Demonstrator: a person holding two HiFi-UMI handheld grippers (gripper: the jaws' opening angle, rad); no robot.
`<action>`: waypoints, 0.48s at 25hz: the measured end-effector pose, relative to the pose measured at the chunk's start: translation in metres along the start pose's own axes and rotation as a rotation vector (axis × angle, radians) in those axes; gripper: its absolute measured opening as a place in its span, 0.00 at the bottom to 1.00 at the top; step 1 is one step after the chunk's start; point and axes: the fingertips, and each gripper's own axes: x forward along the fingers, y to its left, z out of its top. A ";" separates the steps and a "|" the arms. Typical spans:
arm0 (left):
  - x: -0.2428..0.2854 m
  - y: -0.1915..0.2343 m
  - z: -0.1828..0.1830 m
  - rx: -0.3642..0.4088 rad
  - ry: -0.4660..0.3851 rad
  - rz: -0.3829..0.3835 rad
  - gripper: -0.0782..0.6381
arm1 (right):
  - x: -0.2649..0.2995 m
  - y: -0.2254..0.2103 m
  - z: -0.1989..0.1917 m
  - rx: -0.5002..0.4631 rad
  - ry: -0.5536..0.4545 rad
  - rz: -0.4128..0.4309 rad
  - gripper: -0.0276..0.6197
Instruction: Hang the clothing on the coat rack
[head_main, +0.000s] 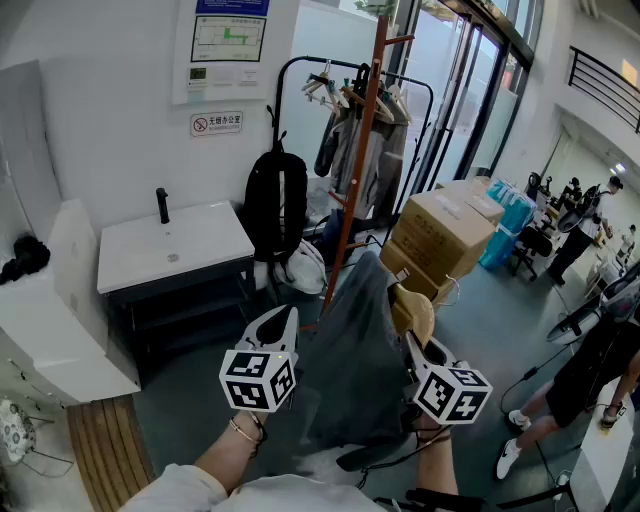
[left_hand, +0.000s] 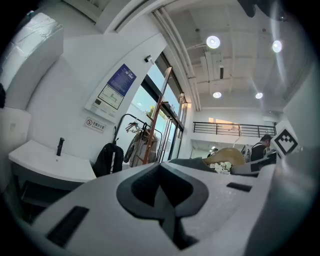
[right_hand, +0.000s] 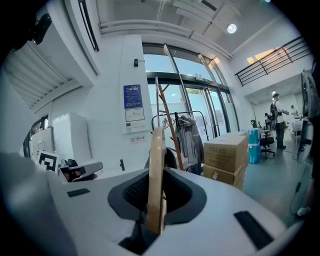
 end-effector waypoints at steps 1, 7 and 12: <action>-0.002 0.002 0.000 -0.001 0.003 0.000 0.12 | 0.000 0.002 -0.002 0.002 0.003 -0.004 0.15; -0.009 0.006 -0.004 -0.010 0.017 -0.005 0.12 | -0.003 0.010 -0.009 0.004 0.016 -0.012 0.15; -0.013 0.010 -0.006 -0.016 0.033 -0.026 0.12 | -0.003 0.020 -0.008 0.005 0.017 -0.028 0.15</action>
